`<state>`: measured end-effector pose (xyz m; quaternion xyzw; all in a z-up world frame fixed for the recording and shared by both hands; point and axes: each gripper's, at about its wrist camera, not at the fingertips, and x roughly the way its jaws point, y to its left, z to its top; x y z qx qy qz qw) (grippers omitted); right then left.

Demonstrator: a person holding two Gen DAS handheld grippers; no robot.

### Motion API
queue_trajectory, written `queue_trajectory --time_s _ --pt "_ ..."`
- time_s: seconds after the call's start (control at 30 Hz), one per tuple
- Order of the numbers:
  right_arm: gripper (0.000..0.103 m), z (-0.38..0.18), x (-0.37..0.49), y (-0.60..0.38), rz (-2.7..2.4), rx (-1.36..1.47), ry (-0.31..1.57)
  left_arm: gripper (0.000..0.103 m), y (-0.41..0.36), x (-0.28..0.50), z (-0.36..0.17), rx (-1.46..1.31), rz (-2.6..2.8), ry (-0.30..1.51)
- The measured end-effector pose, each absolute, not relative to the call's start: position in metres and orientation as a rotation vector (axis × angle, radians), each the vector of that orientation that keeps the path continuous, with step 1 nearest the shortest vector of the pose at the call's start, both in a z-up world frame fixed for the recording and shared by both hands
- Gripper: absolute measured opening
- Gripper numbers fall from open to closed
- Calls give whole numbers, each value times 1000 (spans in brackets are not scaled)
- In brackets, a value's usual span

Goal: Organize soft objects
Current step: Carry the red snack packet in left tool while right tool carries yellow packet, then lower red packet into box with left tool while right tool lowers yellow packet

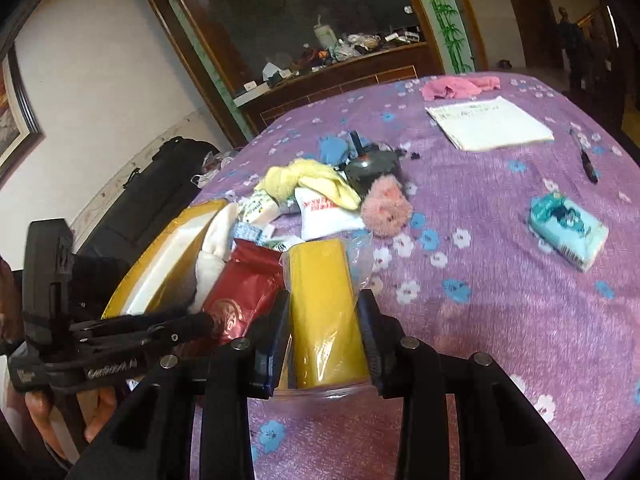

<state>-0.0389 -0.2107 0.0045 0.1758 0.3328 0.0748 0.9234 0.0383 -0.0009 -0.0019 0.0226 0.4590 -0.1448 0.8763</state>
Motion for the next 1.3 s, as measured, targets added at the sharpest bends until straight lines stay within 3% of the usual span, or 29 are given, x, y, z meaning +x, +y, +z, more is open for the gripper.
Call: queue_trajectory --time_s 0.3,0.37,0.4,0.5,0.63,0.97,1.13,1.3 --pt "35 -3 -38 -226 139 439 715 84 -29 59 -47 206 -278 1042" --pt "35 -7 -40 -230 119 435 733 73 -29 54 -43 216 -278 1033" --pt "35 -9 -39 -230 105 427 742 62 -27 51 -39 208 -284 1028" --pt "33 -14 -39 -235 107 443 748 56 -10 47 -24 84 -327 1032" --pt "31 -7 -40 -235 140 474 701 56 21 43 -7 -233 -509 1044" --pt "30 22 -34 -174 304 356 608 56 75 32 38 -397 -512 950" --pt "30 39 -10 -142 303 312 589 57 70 45 2 -474 -640 1101" --pt "30 24 -5 -158 235 358 629 57 65 23 -4 -453 -737 1083"
